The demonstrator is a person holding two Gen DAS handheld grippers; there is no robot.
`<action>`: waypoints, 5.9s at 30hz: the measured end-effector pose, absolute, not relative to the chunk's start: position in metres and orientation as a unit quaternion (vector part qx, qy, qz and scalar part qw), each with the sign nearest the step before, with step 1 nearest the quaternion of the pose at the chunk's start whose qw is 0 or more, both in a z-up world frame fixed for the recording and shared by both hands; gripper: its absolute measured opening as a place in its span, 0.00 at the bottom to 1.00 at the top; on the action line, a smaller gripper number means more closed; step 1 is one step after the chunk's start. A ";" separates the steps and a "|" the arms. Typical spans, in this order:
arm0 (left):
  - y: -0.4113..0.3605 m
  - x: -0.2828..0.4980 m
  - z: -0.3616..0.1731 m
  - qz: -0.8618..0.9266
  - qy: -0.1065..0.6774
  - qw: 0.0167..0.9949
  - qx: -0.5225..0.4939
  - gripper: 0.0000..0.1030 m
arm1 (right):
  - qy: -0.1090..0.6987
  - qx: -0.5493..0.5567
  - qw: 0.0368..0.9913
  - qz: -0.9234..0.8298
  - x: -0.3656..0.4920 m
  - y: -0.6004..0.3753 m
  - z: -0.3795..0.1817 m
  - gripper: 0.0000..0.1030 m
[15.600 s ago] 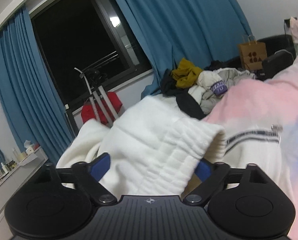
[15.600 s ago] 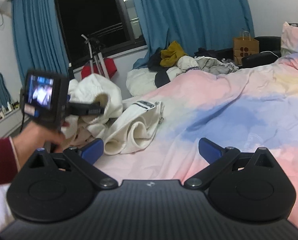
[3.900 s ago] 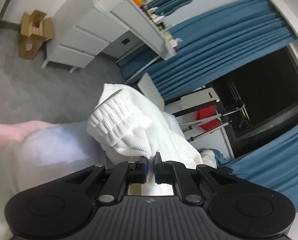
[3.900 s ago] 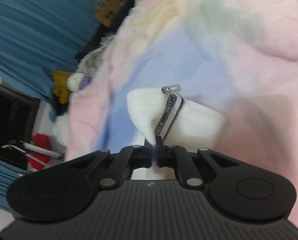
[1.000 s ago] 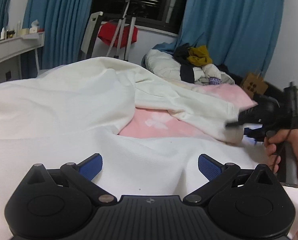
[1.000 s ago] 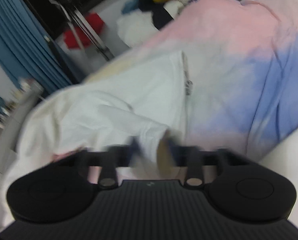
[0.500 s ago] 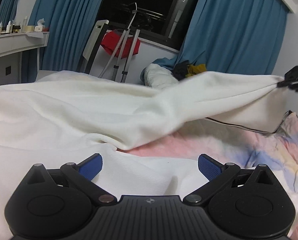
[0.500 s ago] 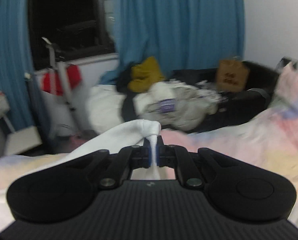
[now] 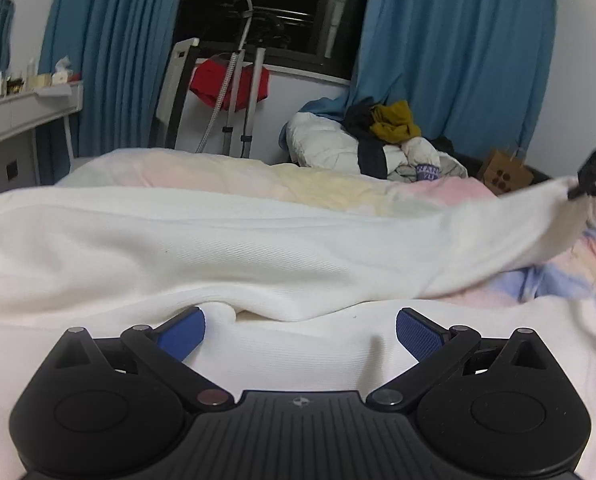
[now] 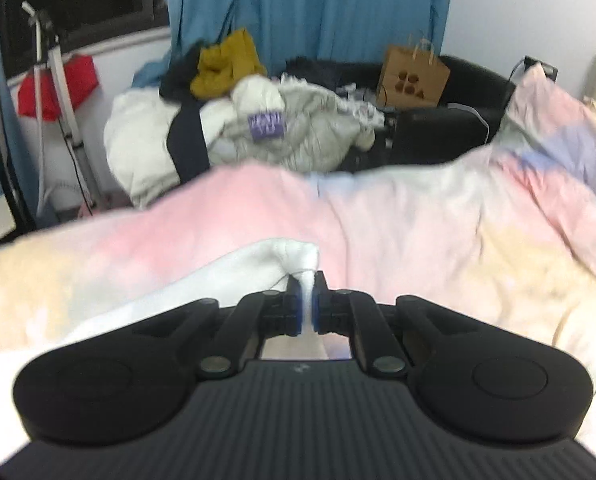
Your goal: Fold clothes
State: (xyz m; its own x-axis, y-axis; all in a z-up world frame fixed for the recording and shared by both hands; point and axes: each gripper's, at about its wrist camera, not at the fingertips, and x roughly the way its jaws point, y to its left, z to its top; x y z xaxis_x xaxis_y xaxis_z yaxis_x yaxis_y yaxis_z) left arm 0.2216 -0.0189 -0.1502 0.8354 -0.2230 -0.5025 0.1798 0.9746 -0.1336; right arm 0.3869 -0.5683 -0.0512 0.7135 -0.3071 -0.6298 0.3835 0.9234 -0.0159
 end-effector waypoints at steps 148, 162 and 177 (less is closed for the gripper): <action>0.268 -0.002 -0.124 0.072 0.278 0.756 -0.589 0.58 | 0.279 0.485 0.753 -0.347 0.110 -0.608 -0.194 0.53; 0.253 0.012 -0.114 0.089 0.278 0.763 -0.576 0.60 | 0.264 0.397 0.756 -0.448 0.101 -0.588 -0.199 0.56; 0.258 0.011 -0.121 0.065 0.264 0.752 -0.600 0.63 | 0.221 0.388 0.824 -0.348 0.122 -0.576 -0.200 0.57</action>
State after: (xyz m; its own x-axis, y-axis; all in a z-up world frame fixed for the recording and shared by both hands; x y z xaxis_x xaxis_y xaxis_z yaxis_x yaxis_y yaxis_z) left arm 0.0106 0.2577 -0.1208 0.8525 -0.2186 -0.4749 -0.4147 0.2704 -0.8689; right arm 0.1216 -0.5762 -0.1995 0.6596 -0.4021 -0.6350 0.7457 0.4564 0.4855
